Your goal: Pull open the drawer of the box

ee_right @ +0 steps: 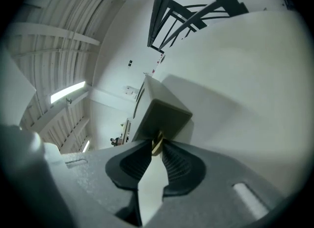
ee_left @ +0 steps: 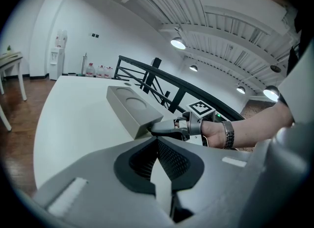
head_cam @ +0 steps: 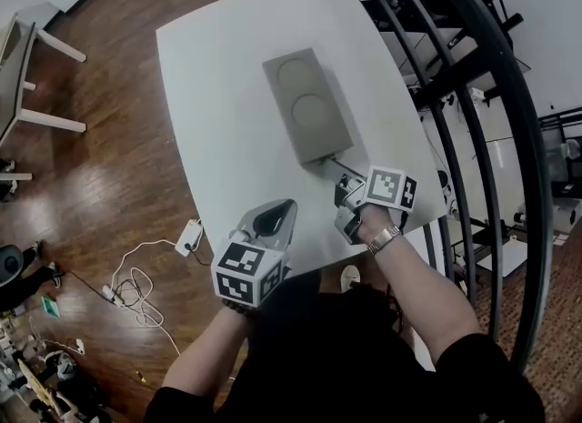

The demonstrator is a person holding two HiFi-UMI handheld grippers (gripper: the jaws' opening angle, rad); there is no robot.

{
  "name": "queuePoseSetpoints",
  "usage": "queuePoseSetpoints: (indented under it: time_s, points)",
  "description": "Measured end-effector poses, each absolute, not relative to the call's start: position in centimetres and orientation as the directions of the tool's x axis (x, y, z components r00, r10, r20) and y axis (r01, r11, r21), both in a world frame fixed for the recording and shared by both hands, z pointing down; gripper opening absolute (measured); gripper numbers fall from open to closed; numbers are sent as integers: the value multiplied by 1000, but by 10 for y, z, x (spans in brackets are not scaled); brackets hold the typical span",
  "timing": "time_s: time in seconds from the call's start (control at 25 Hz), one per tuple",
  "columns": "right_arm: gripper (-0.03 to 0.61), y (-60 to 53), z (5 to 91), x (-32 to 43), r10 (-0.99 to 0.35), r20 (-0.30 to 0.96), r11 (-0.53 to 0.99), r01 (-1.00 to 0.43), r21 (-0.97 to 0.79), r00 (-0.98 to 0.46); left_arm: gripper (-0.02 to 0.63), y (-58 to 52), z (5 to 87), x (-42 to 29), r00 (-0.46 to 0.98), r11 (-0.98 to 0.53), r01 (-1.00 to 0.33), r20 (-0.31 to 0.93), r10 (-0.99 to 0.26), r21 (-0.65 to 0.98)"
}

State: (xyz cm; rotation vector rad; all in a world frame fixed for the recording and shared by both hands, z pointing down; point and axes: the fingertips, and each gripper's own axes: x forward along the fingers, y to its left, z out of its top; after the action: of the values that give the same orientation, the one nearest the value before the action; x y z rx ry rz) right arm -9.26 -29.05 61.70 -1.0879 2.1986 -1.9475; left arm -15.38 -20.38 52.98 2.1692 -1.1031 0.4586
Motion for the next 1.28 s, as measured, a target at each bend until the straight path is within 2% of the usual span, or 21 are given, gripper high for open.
queuePoseSetpoints:
  time_s: [0.24,1.28]
  points:
    - [44,-284,614,-89,-501,402,-32,-448,-893,-766,16,-199,527,-151,582,-434,-813,562,-588,387]
    - [43,-241,611,-72,-436,447,-43,-478,-877,-781,16,-183,499,-129,551,-412,-834,551,-627,366]
